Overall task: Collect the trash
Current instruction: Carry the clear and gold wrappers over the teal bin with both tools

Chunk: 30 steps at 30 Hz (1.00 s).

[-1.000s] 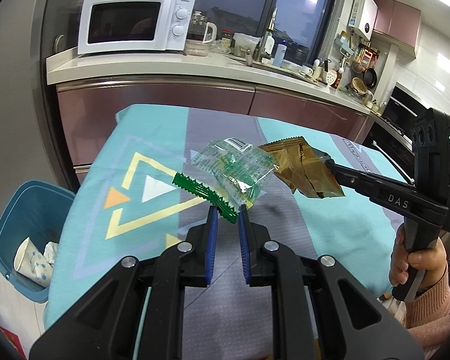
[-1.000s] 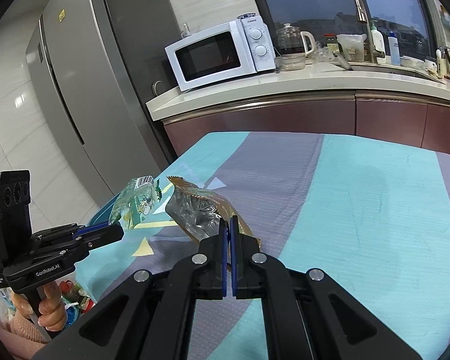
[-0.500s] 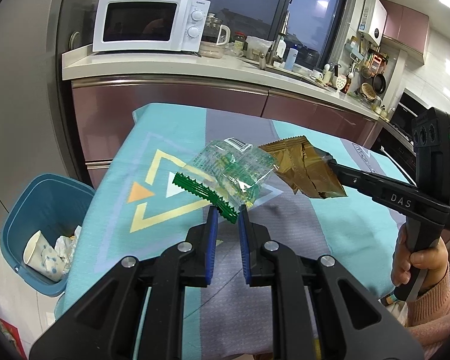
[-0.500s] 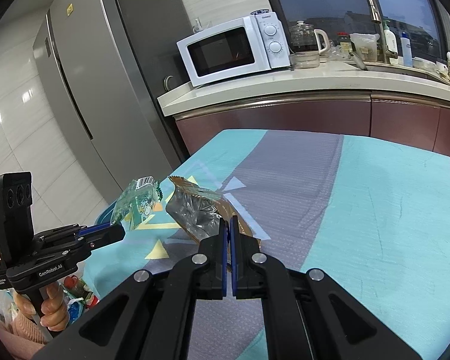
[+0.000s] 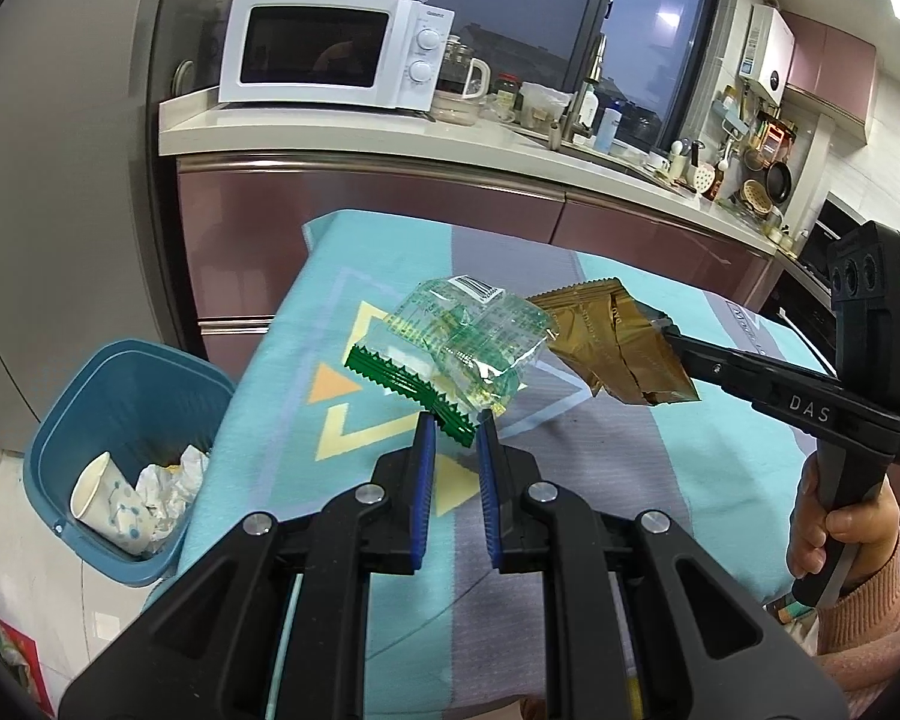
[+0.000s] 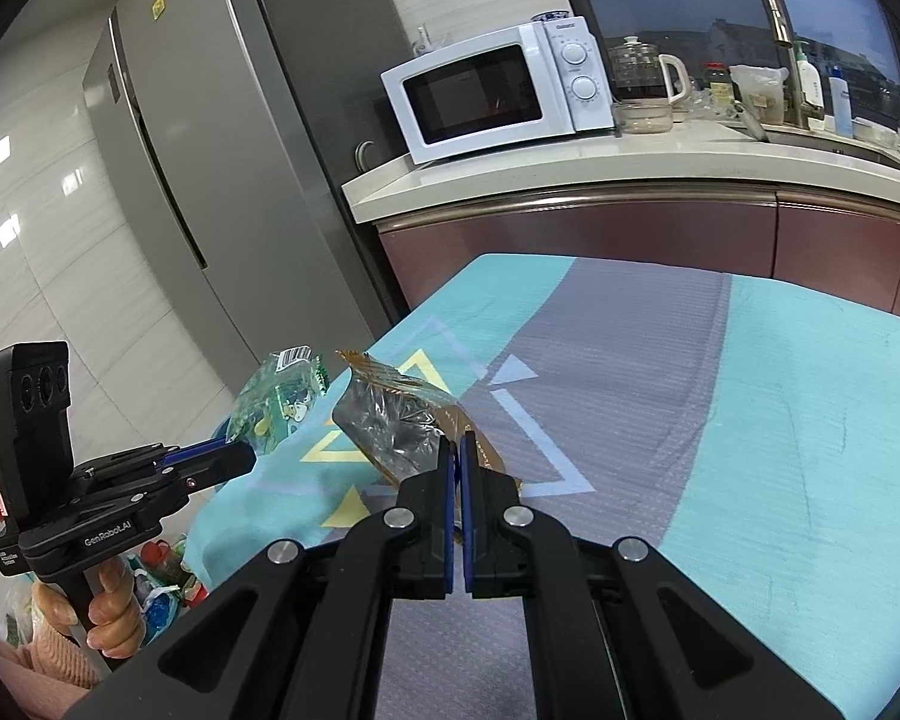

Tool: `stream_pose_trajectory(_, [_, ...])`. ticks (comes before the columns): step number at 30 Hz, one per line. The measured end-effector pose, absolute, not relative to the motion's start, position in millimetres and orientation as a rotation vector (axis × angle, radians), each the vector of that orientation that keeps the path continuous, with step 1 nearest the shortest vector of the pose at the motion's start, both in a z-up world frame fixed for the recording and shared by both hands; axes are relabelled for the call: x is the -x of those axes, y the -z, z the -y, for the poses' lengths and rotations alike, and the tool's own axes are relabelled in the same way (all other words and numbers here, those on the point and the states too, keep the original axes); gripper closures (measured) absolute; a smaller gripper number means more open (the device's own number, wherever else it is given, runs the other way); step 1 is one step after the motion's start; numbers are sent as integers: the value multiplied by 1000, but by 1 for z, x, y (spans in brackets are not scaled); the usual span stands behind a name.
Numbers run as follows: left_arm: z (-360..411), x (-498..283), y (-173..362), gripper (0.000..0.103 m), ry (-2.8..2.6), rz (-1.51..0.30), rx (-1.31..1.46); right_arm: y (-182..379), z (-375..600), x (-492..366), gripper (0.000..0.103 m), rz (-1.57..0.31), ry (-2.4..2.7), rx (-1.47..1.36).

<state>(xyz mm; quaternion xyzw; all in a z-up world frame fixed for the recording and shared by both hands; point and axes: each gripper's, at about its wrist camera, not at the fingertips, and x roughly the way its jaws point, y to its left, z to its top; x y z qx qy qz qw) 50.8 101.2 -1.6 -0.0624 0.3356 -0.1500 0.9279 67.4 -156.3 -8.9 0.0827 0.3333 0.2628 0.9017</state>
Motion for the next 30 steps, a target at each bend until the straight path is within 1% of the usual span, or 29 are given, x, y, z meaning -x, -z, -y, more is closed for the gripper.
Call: stream_pose_trajectory(30, [-145, -41, 0, 89, 202, -682, 152, 12, 108, -79, 102, -730, -641, -171])
